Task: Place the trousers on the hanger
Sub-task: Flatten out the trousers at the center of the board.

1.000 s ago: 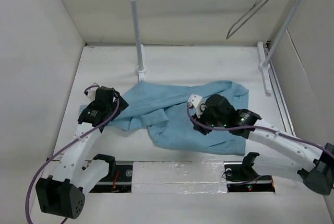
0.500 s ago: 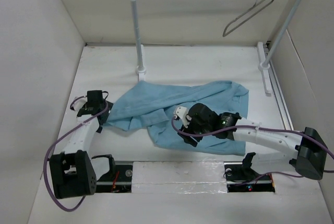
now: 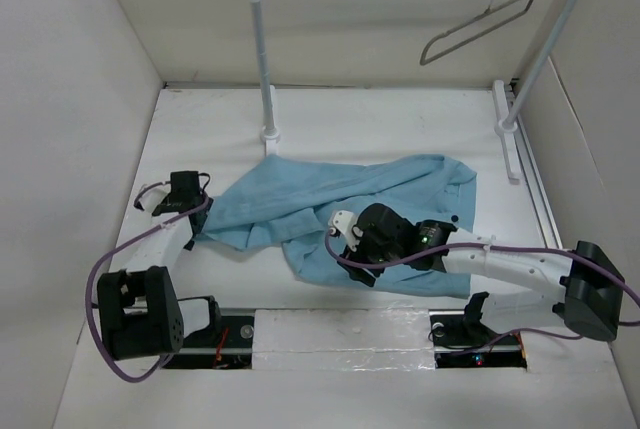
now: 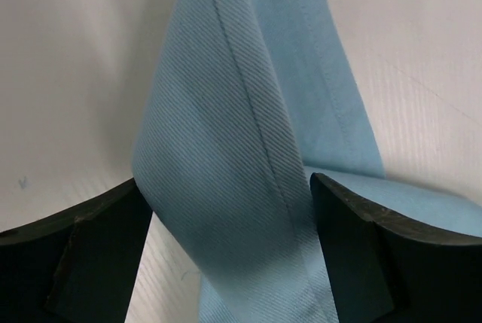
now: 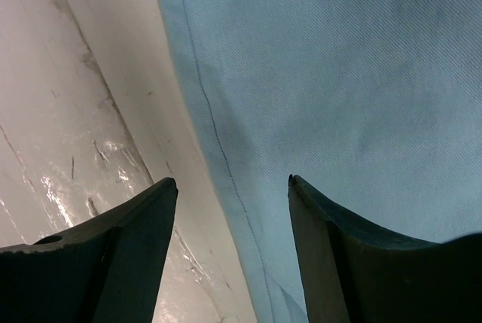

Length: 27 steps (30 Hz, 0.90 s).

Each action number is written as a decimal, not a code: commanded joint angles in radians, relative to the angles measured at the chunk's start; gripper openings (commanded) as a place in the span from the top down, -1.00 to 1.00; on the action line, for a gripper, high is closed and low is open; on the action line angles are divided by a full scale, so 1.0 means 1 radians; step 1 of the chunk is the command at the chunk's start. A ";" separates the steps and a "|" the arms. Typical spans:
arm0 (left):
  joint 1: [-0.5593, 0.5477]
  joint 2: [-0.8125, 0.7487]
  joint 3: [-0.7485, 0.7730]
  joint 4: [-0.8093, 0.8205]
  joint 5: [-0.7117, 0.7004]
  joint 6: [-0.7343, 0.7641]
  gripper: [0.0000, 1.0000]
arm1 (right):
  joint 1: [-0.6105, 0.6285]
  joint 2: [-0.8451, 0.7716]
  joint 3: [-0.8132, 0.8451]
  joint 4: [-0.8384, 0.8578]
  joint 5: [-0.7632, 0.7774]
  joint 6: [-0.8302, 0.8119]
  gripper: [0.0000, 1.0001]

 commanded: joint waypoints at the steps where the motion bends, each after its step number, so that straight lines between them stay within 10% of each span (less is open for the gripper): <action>1: 0.004 0.026 -0.002 0.025 -0.065 -0.012 -0.58 | 0.010 -0.006 0.000 0.031 0.019 0.012 -0.33; 9: 0.004 -0.003 0.110 -0.008 -0.089 0.055 1.00 | 0.010 -0.002 -0.047 0.020 0.092 0.032 -0.17; 18: -0.050 -0.200 0.268 -0.031 -0.134 0.250 1.00 | 0.010 0.202 -0.092 0.112 0.042 0.011 -0.19; 27: -0.050 0.176 0.491 0.018 -0.178 0.431 1.00 | 0.031 0.098 -0.213 0.048 -0.097 0.075 0.65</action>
